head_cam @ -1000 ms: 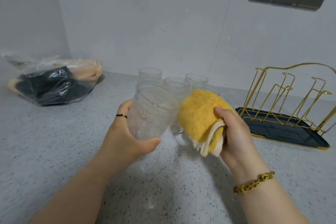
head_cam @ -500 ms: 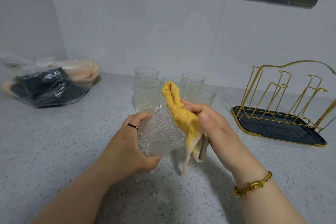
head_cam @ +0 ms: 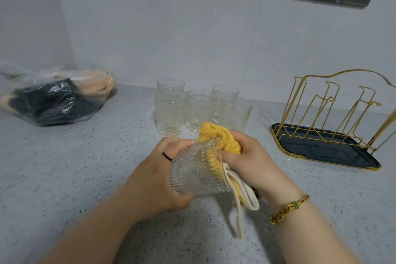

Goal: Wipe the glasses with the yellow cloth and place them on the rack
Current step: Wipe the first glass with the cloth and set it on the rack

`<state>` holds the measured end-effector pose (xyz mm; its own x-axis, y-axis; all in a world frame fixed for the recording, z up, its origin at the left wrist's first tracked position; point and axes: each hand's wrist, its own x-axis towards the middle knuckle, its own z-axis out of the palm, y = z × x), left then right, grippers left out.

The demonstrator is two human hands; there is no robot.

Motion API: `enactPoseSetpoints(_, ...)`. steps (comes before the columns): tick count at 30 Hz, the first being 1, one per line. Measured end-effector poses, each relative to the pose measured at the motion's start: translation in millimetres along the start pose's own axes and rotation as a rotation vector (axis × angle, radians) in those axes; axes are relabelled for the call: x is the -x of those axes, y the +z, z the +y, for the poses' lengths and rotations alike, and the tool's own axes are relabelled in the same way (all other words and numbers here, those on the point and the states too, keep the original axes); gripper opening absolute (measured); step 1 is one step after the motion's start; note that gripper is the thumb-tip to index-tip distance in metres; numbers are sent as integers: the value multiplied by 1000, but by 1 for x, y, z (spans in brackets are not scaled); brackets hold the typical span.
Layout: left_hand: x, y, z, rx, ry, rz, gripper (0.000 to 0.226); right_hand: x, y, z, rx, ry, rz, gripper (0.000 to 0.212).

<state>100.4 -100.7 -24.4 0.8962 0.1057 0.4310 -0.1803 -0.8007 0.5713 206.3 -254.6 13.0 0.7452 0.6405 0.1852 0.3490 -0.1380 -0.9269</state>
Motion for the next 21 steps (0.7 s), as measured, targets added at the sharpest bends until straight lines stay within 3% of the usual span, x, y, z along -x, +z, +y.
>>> enactPoseSetpoints(5, -5, -2, 3, 284, -204, 30, 89, 0, 3, -1, -20, -58, 189, 22)
enactPoseSetpoints(11, -10, -3, 2, 972, -669, 17, 66, 6, 17, -1, 124, -269, 175, 37)
enactPoseSetpoints(14, -9, -3, 3, 896, -664, 151, 47, 7, 23, -2, 116, -291, 185, 36)
enactPoseSetpoints(17, -12, -5, 2, 803, -528, 355, 33, 4, 26, -4, -125, -98, 194, 23)
enactPoseSetpoints(19, -10, -7, 3, 775, -429, 363, 39, 3, 26, -2, -321, 100, 168, 14)
enactPoseSetpoints(21, -10, -6, 3, 835, -414, 340, 40, 3, 26, -1, -323, 152, 178, 10)
